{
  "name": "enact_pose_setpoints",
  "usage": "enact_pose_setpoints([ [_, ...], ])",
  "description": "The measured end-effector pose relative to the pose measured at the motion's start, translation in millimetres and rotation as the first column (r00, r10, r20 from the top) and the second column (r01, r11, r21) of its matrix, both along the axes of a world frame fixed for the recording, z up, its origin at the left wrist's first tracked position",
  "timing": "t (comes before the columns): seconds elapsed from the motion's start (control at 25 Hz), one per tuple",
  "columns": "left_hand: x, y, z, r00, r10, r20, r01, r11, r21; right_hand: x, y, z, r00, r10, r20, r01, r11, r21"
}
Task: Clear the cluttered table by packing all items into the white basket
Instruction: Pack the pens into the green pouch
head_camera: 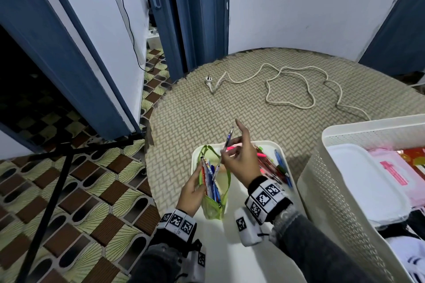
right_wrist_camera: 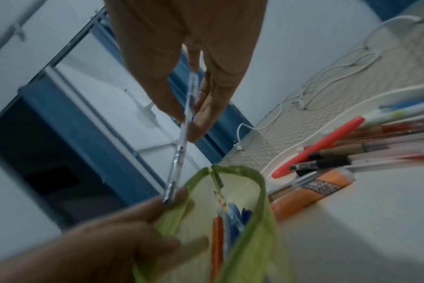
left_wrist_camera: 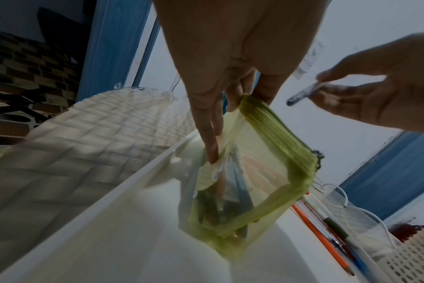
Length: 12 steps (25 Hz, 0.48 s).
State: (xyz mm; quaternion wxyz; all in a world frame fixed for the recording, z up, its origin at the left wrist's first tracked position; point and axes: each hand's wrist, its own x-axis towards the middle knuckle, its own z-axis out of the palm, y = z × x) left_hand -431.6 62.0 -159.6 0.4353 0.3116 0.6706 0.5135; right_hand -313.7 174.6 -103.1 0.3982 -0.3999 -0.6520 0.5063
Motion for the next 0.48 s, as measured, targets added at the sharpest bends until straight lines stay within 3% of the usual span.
enact_pose_setpoints([
  [0.08,-2,0,-3,1.0,0.004,-0.006,-0.004,1.0,-0.014,-9,-6,-7,0.96,0.17,0.222,-0.176,0.984,0.006],
  [0.16,-4,0,0,1.0,0.009,-0.012,-0.01,1.0,-0.016,-12,-9,-21,0.846,0.314,0.432,-0.338,0.941,-0.02],
  [0.2,-6,0,-2,1.0,0.013,-0.022,-0.014,1.0,-0.017,-12,-7,-28,0.835,0.287,0.469,-0.331,0.944,0.011],
  [0.28,-10,-1,-2,0.999,0.033,-0.043,-0.034,0.999,-0.029,-9,5,-40,0.908,0.082,0.411,-0.148,0.98,0.131],
  [0.36,-16,-2,-7,0.996,0.069,-0.054,-0.071,0.997,-0.027,-2,21,-48,0.934,-0.039,0.354,-0.017,0.988,0.153],
  [0.48,-22,-2,-10,0.989,0.12,-0.086,-0.122,0.992,-0.022,10,40,-61,0.901,0.046,0.431,-0.092,0.992,0.087],
])
